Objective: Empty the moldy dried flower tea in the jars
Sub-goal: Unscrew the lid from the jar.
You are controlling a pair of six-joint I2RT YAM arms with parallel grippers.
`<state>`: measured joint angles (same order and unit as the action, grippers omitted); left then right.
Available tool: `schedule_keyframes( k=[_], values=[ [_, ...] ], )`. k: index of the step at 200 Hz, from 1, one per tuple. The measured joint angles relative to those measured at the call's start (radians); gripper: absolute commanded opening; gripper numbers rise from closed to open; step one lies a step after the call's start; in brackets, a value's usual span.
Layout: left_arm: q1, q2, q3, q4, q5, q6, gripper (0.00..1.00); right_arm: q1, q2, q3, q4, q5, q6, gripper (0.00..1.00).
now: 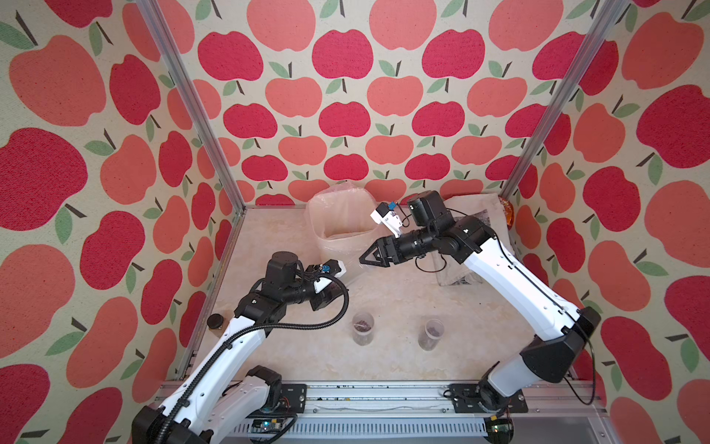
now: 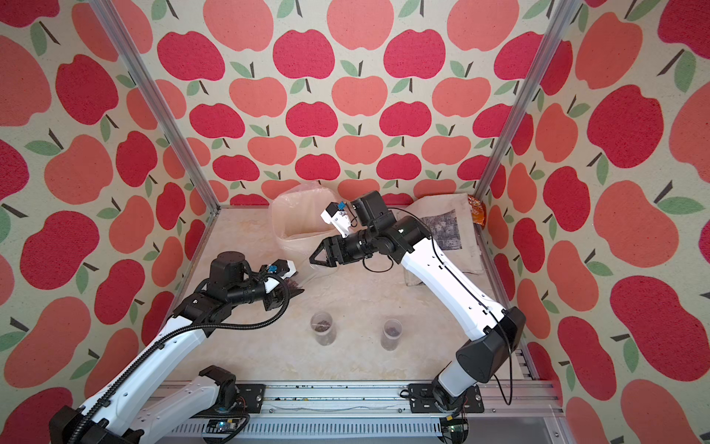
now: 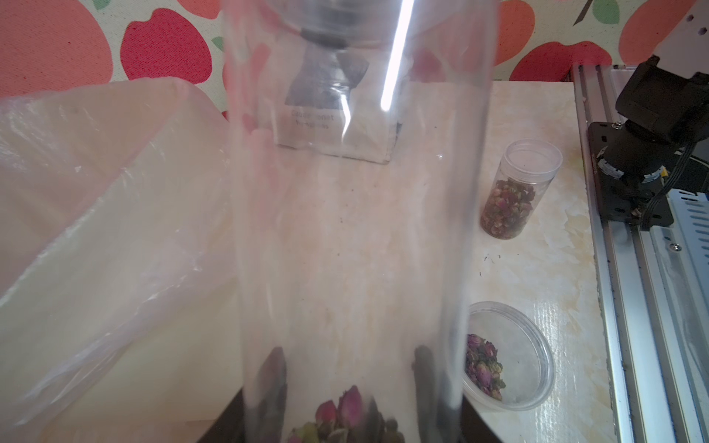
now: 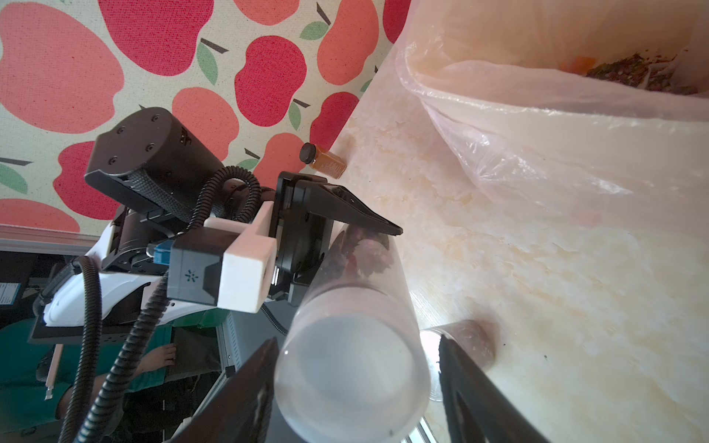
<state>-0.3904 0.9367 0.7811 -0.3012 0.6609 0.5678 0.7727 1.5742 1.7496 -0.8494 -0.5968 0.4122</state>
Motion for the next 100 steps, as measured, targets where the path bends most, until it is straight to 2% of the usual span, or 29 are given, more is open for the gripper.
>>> schedule_keyframes(
  k=[32,59,72,100],
  values=[
    [0.000,0.000,0.000,-0.002,-0.010,0.005,0.12,0.004,0.003,0.001,-0.008,-0.004,-0.024,0.45],
    [0.000,0.003,0.000,-0.002,-0.005,0.006,0.11,0.004,0.018,0.030,-0.037,-0.007,-0.095,0.38],
    [0.000,0.008,0.000,-0.002,0.013,0.006,0.11,0.006,0.031,0.061,-0.076,-0.006,-0.188,0.37],
    [0.006,0.034,0.015,-0.019,0.103,0.008,0.11,0.030,0.049,0.143,-0.196,0.041,-0.523,0.36]
  ],
)
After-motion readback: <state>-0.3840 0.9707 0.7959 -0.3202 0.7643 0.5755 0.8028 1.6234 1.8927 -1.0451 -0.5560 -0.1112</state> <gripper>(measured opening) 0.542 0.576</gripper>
